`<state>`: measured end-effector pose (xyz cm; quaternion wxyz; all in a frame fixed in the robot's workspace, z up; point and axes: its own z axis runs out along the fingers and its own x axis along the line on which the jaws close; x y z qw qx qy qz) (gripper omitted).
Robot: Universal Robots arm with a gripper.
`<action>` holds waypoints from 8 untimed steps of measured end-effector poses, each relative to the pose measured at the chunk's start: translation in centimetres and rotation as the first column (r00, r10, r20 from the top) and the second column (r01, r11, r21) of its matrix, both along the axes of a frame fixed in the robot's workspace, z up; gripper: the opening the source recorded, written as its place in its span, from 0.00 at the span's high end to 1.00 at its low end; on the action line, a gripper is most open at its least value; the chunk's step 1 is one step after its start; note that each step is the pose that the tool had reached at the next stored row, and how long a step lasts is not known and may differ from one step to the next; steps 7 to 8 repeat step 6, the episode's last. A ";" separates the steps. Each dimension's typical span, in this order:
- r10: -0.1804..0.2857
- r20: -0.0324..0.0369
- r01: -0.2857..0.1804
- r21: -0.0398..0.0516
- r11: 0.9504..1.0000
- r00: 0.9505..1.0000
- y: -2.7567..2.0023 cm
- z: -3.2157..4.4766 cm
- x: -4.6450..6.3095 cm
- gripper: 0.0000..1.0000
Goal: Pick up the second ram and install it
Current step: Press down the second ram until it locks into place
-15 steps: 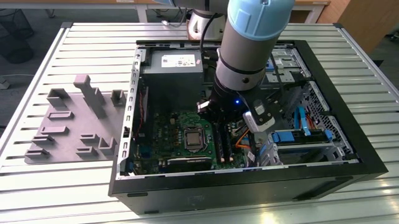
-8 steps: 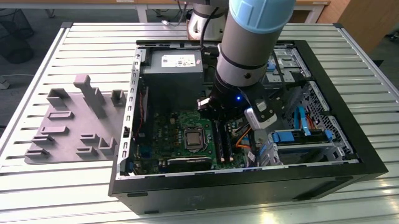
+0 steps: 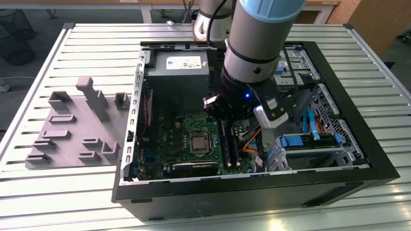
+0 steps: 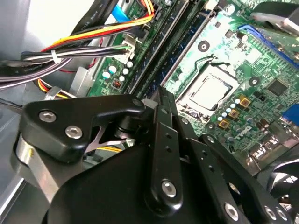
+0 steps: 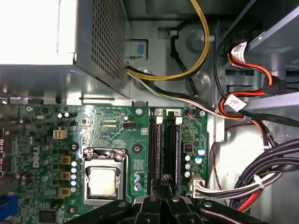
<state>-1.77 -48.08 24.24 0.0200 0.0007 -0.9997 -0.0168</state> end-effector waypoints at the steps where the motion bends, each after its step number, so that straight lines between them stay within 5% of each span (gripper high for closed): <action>1: 0.000 0.000 0.000 0.000 1.000 1.000 0.00 0.02 0.0 0.89; 8: 0.000 0.000 0.000 0.000 1.000 1.000 0.00 0.10 0.0 0.89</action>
